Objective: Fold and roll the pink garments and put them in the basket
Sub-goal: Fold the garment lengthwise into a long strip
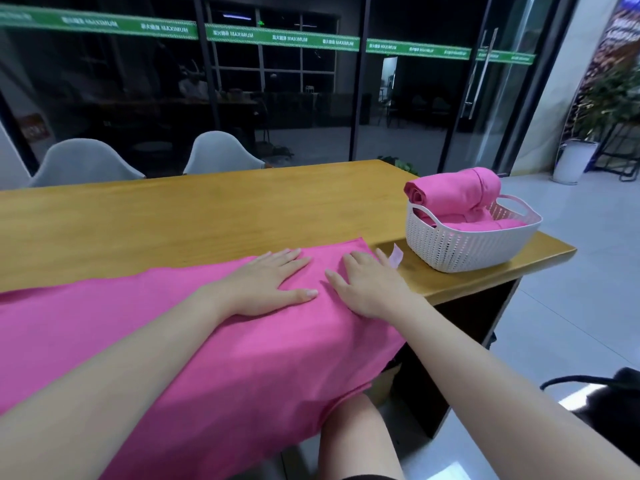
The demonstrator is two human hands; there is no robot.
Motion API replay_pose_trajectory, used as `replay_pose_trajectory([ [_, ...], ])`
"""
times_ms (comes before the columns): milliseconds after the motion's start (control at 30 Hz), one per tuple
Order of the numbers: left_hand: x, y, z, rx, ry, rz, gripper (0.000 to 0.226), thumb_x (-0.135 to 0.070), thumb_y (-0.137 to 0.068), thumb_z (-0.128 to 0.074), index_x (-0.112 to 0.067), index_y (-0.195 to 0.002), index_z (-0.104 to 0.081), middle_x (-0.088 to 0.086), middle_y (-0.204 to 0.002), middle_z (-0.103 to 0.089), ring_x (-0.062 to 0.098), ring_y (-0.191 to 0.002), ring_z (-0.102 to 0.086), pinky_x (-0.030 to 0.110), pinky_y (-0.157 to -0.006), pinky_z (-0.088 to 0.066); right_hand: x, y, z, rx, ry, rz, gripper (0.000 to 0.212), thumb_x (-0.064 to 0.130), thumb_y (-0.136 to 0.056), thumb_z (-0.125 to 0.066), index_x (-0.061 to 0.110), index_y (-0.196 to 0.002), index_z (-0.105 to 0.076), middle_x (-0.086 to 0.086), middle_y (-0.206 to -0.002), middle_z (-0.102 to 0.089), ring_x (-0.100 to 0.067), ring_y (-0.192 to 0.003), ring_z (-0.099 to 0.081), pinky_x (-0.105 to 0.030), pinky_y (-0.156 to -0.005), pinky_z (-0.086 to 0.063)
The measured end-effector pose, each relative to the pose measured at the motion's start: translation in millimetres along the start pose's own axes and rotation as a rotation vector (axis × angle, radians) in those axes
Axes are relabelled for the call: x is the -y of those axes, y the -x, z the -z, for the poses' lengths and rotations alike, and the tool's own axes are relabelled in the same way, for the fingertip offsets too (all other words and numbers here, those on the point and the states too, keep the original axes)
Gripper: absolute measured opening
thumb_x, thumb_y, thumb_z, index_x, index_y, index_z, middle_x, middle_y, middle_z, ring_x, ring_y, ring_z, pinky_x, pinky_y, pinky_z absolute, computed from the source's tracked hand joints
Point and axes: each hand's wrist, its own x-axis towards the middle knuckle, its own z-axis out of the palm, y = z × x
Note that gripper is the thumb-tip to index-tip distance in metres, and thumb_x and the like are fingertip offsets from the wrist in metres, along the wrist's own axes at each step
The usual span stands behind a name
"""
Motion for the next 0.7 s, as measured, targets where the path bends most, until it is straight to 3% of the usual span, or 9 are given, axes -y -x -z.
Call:
replay_pose_trajectory([
  [133,8.4,-15.5,0.2,-0.046,0.004,0.013,0.090,-0.088,-0.086,-0.023,-0.041,-0.162,-0.010,-0.014,-0.170,-0.004,0.000,-0.154,0.000,0.031,-0.128,-0.001,-1.6,-26.6,1.2,0.147,-0.060,0.011,0.076,0.061,-0.104,-0.024,0.013,-0.163,-0.014,-0.008,-0.171,-0.007,-0.021,-0.158,-0.004,-0.039,-0.126,-0.002],
  [333,2.2,-10.2,8.8,-0.181,0.005,0.067,0.064,-0.059,-0.103,-0.039,-0.026,-0.158,-0.035,-0.003,-0.167,-0.025,0.014,-0.153,-0.025,0.031,-0.125,-0.019,-14.0,-44.6,4.6,0.147,-0.074,0.019,0.089,0.076,-0.096,-0.026,0.019,-0.164,-0.012,-0.002,-0.171,-0.004,-0.018,-0.158,-0.002,-0.039,-0.127,-0.003],
  [400,7.3,15.2,9.9,-0.146,0.004,0.098,0.062,-0.055,-0.105,-0.038,-0.027,-0.160,-0.030,-0.002,-0.169,-0.018,0.016,-0.155,-0.018,0.031,-0.126,-0.014,-14.6,-44.8,4.7,0.139,-0.067,0.029,0.090,0.075,-0.097,-0.027,0.017,-0.163,-0.015,-0.004,-0.171,-0.007,-0.019,-0.158,-0.005,-0.039,-0.126,-0.005],
  [467,21.5,53.3,9.3,-0.103,0.044,0.181,0.066,-0.058,-0.104,-0.035,-0.028,-0.162,-0.023,-0.003,-0.171,-0.009,0.014,-0.156,-0.010,0.028,-0.126,-0.006,-13.5,-45.2,5.4,0.099,-0.047,0.024,0.084,0.070,-0.099,-0.031,0.012,-0.159,-0.029,-0.009,-0.167,-0.023,-0.025,-0.155,-0.019,-0.041,-0.124,-0.015],
  [533,38.3,97.5,9.1,-0.083,0.066,0.271,0.082,-0.076,-0.095,-0.025,-0.028,-0.162,-0.020,-0.004,-0.171,-0.007,0.012,-0.156,-0.007,0.024,-0.122,-0.002,-5.9,-49.0,3.7,-0.008,0.013,0.056,0.066,0.060,-0.100,-0.039,0.007,-0.137,-0.052,-0.014,-0.145,-0.050,-0.032,-0.137,-0.045,-0.043,-0.112,-0.033],
  [600,55.0,138.1,10.3,-0.106,0.080,0.386,0.095,-0.086,-0.086,-0.020,-0.029,-0.162,-0.021,-0.005,-0.170,-0.008,0.012,-0.156,-0.008,0.022,-0.120,-0.002,17.8,-52.3,3.5,-0.071,0.020,0.126,0.047,0.049,-0.100,-0.046,0.008,-0.117,-0.060,-0.015,-0.122,-0.060,-0.035,-0.120,-0.056,-0.043,-0.099,-0.042],
  [700,81.1,188.7,11.6,-0.165,0.126,0.567,0.078,-0.067,-0.096,-0.036,-0.025,-0.161,-0.026,-0.001,-0.170,-0.013,0.013,-0.156,-0.010,0.023,-0.120,-0.002,85.2,-50.5,2.9,-0.048,-0.058,0.286,0.043,0.049,-0.099,-0.047,0.011,-0.111,-0.063,-0.015,-0.119,-0.064,-0.035,-0.114,-0.059,-0.044,-0.093,-0.049],
])
